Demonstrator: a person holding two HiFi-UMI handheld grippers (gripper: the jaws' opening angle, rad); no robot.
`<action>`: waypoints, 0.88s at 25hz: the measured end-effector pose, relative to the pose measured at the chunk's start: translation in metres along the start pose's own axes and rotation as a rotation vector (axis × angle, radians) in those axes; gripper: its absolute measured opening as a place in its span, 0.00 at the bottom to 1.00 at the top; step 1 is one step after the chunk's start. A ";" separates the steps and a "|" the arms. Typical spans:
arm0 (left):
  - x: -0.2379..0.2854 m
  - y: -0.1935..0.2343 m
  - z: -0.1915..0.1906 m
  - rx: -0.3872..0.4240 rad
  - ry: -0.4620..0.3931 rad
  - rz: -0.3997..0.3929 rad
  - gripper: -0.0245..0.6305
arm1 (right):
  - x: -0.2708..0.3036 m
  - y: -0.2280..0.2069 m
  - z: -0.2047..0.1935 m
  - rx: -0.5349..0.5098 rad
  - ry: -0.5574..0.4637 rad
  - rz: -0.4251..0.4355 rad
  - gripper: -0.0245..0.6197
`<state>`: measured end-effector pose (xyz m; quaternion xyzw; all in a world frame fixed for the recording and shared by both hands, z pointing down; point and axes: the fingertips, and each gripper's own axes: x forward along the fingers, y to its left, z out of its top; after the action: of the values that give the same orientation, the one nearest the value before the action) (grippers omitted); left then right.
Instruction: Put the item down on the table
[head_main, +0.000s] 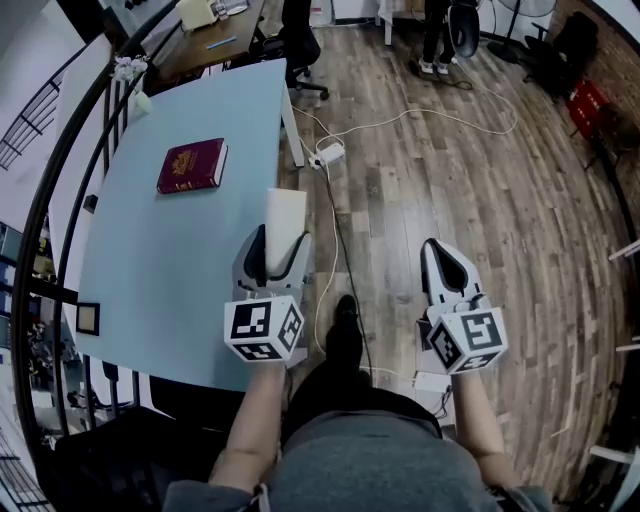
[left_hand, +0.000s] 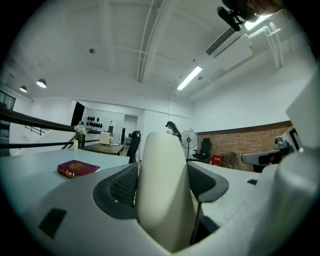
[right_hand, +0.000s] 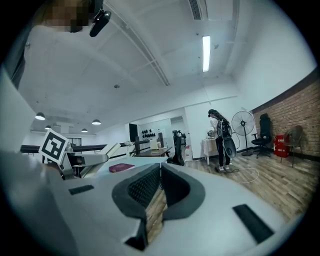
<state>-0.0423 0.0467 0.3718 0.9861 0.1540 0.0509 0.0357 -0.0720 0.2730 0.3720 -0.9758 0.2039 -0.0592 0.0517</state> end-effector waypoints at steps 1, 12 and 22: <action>0.013 0.006 0.000 -0.003 0.000 0.003 0.51 | 0.015 -0.005 0.001 -0.002 0.001 0.003 0.04; 0.142 0.099 0.019 -0.040 0.002 0.088 0.51 | 0.184 -0.031 0.029 -0.005 0.015 0.069 0.04; 0.175 0.148 0.029 -0.045 -0.008 0.179 0.51 | 0.270 -0.018 0.040 -0.006 0.020 0.185 0.04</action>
<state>0.1712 -0.0413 0.3710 0.9951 0.0641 0.0533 0.0538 0.1864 0.1832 0.3604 -0.9523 0.2939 -0.0631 0.0518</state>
